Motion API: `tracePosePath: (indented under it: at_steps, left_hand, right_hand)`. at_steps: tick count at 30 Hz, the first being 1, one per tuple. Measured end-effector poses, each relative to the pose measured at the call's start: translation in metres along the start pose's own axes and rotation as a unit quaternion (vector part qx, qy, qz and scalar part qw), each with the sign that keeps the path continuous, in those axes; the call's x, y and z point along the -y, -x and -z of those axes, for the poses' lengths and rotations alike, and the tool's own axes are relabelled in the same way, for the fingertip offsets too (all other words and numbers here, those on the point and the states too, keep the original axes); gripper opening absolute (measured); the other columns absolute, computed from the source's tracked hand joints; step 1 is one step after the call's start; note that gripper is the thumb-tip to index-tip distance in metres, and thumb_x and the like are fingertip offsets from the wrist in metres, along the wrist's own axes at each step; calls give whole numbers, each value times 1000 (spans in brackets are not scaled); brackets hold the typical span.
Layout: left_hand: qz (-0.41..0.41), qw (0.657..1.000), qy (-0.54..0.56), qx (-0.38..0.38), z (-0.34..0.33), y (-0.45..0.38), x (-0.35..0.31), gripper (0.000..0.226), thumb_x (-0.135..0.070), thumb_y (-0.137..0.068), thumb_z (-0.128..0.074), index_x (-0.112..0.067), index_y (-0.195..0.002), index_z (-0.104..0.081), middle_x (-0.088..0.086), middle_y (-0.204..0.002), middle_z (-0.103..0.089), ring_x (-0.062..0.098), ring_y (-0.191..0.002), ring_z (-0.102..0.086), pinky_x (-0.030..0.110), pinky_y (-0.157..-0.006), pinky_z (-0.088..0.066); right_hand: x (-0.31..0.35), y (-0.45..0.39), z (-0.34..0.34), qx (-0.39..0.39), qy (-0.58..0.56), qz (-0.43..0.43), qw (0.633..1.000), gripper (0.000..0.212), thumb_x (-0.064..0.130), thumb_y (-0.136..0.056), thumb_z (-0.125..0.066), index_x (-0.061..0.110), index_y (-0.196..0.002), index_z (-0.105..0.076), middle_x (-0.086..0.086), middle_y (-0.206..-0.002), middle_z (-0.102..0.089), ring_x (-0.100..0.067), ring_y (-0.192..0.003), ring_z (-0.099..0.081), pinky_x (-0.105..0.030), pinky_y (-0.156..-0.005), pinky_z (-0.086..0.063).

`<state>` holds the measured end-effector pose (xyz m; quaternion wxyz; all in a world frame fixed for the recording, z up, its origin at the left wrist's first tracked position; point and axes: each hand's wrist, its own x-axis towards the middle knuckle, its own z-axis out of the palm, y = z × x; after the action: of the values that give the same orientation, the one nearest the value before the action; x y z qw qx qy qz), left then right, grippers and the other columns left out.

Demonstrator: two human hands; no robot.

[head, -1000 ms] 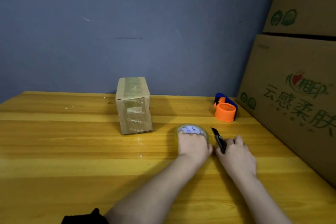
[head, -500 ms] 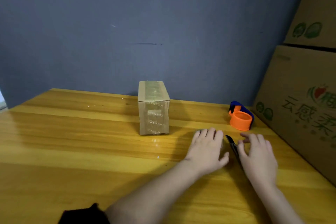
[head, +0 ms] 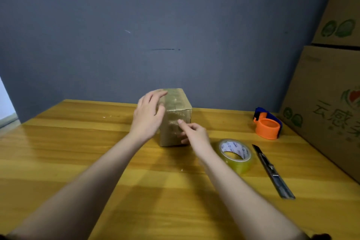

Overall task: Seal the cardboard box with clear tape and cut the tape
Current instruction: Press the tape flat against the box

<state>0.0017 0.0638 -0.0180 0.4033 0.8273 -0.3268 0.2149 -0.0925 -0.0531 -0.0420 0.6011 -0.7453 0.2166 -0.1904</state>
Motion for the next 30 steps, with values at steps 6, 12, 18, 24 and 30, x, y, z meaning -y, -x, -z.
tracePosePath:
  at_steps: [6, 12, 18, 24, 30]
  left_hand:
    - [16, 991, 52, 124, -18, -16, 11, 46, -24, -95, -25, -25, -135, -47, -1, -152, -34, 18, -143, -20, 32, -117, -11]
    - [10, 987, 82, 141, -22, -18, 15, 59, -33, -84, -16, -27, -128, -55, -1, -147, -42, 17, -143, -22, 35, -119, -13]
    - [-18, 978, 143, 148, -20, -10, 19, 45, -36, -88, -20, -36, -116, -56, 0, -143, -46, 11, -140, -24, 30, -118, -11]
    - [-45, 971, 186, 146, -16, 8, 15, 32, -33, -91, -35, -32, -113, -59, -8, -137, -47, -4, -133, -22, 27, -116, -11]
    - [-44, 961, 237, 139, -18, 19, 9, 28, -42, -89, -40, -36, -107, -61, -11, -133, -50, 4, -136, -24, 28, -116, -13]
  right_hand:
    - [6, -5, -22, -43, -134, -61, 988, 33, 40, -86, -62, 8, -88, -71, 1, -66, -63, -9, -55, -49, -20, -51, -35]
    - [5, -5, -22, -37, -143, 3, 989, 20, 22, -91, -60, 8, -80, -68, 1, -65, -59, -9, -61, -50, -20, -61, -41]
    - [6, 14, -13, -39, -140, 43, 988, 21, 20, -92, -58, 5, -82, -69, 3, -63, -57, -6, -59, -50, -12, -55, -41]
    - [3, 37, -8, -29, -148, 77, 986, 22, 18, -92, -58, 1, -83, -69, 4, -59, -53, -2, -54, -46, -8, -51, -38]
    - [-5, 54, 0, -20, -154, 84, 984, 22, 19, -92, -58, 3, -81, -69, 6, -56, -51, 1, -48, -44, -10, -49, -35]
